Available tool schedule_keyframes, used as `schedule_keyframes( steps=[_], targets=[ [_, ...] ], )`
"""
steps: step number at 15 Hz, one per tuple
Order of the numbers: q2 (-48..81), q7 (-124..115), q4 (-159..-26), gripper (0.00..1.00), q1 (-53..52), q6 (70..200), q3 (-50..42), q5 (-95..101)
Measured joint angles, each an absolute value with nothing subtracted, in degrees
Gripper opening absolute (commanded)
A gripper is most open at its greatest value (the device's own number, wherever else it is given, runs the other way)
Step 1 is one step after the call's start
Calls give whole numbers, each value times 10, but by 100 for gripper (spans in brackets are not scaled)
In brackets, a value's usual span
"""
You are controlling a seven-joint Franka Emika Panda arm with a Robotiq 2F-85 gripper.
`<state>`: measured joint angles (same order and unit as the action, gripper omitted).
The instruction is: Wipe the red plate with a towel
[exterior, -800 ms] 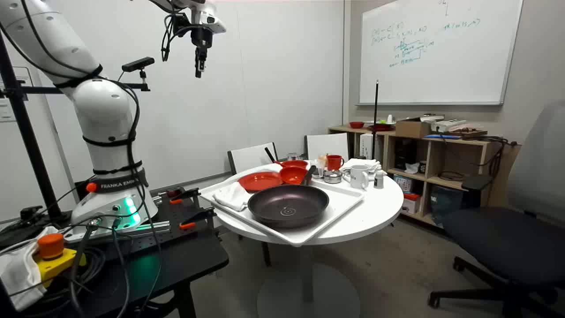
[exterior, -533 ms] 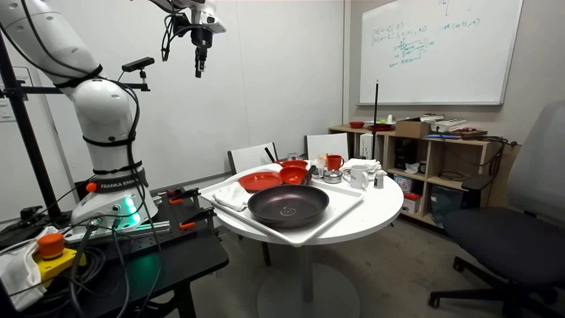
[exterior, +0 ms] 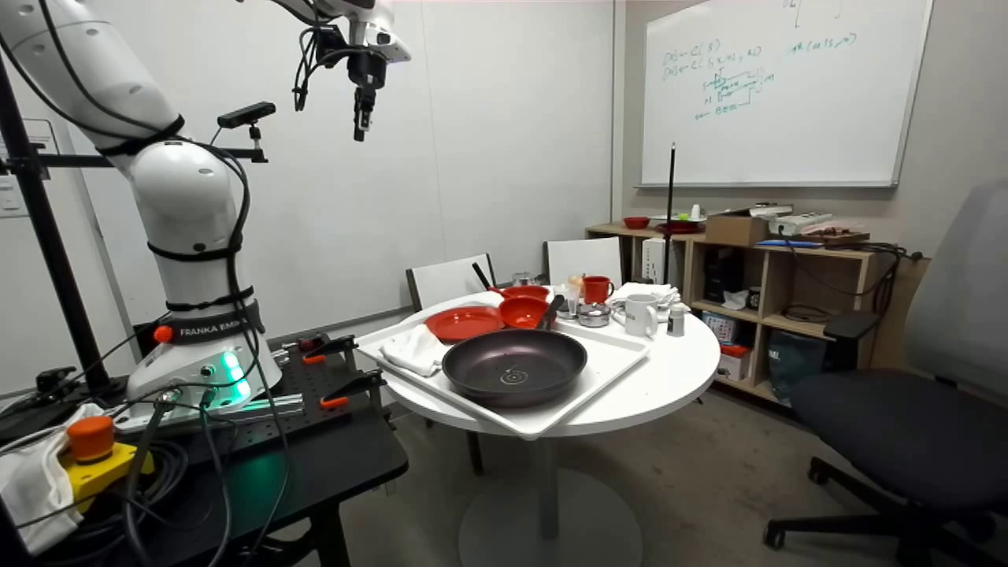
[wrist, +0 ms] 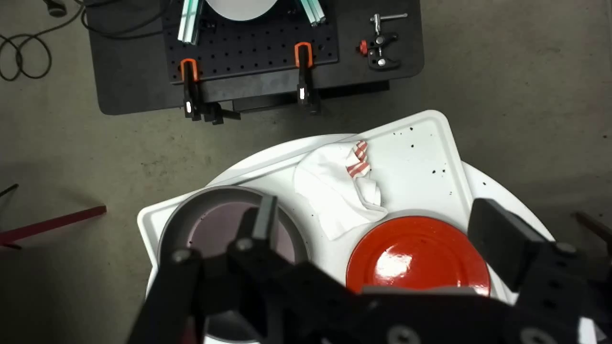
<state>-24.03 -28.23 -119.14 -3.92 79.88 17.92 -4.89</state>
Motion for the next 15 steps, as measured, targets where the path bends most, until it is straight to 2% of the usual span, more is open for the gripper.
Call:
schedule_keyframes(
  steps=[9, 15],
  targets=[
    [-151, -135, -1218, 100, -31, 831, 82, -48],
    [-103, -15, -1258, 100, -31, 887, 60, -36]
  ],
)
